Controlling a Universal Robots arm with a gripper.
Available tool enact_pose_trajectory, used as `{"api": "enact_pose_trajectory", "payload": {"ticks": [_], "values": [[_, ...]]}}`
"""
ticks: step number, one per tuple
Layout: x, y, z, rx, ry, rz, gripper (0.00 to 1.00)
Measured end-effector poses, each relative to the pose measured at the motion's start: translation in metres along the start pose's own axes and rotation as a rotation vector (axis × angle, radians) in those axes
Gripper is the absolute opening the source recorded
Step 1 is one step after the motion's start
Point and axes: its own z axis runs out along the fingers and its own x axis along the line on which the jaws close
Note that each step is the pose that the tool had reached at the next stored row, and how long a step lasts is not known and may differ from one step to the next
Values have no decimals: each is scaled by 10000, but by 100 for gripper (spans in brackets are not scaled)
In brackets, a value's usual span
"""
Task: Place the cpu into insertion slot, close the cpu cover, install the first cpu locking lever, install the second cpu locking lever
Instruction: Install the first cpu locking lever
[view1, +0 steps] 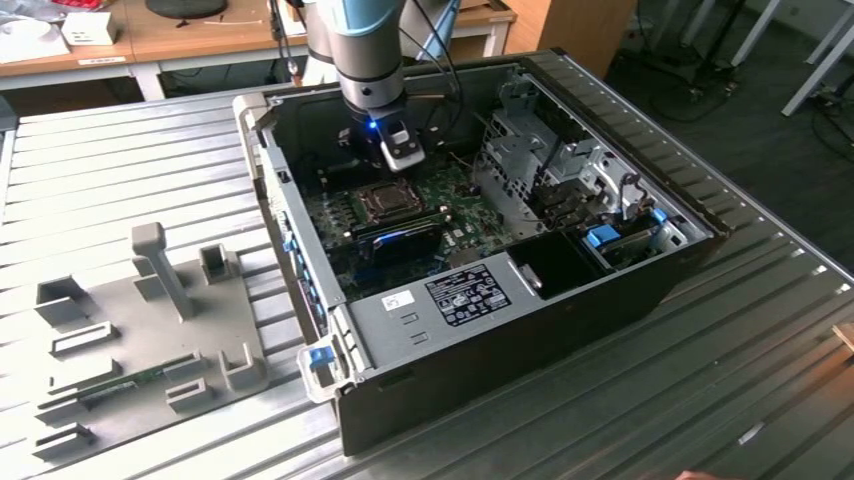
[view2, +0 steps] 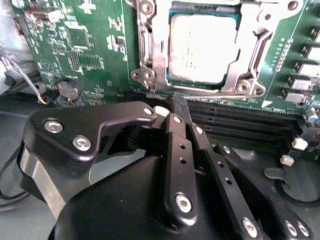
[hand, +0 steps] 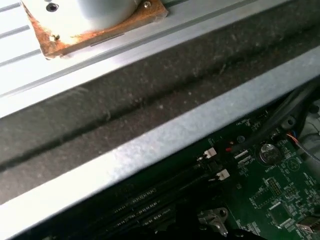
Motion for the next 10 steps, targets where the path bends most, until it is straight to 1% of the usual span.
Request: {"api": "enact_pose_trajectory", "payload": {"ticks": [3, 5, 9, 10], "values": [[0, 0, 0, 84, -120, -43, 10], [0, 0, 0, 129, -188, -68, 10], [0, 0, 1, 183, -294, -104, 10], [0, -1, 0, 186, -308, -109, 10]]}}
